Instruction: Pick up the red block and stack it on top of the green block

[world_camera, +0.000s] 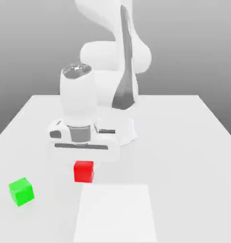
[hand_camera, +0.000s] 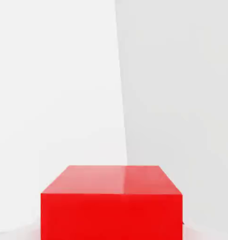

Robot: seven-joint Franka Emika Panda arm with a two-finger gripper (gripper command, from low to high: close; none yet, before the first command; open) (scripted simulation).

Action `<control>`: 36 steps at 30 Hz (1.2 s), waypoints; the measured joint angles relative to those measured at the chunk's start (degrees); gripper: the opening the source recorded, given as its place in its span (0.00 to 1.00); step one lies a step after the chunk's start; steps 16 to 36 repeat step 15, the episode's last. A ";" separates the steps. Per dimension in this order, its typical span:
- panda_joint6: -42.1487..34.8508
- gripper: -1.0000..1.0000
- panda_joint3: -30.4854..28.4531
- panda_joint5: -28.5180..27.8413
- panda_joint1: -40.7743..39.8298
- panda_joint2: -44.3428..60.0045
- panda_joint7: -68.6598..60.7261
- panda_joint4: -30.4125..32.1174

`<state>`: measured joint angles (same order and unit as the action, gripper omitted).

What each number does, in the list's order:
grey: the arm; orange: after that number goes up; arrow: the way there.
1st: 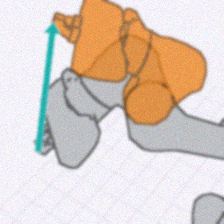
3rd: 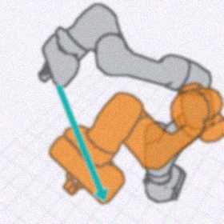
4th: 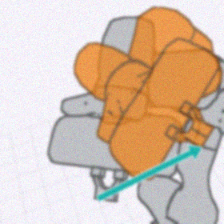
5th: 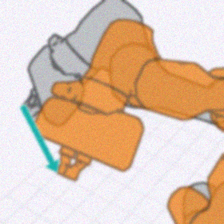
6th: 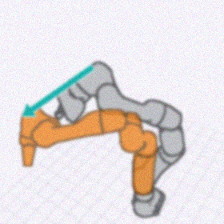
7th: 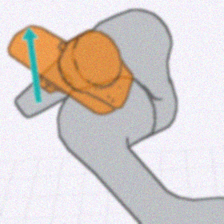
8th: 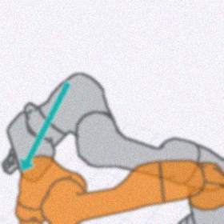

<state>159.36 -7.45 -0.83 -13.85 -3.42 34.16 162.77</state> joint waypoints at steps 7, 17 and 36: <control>-7.26 0.00 -5.76 2.19 -11.91 5.80 -4.97 -12.96; 0.53 1.00 -3.21 7.24 -13.06 15.22 -8.86 -14.34; 0.53 1.00 -3.21 7.24 -13.06 15.22 -8.86 -14.34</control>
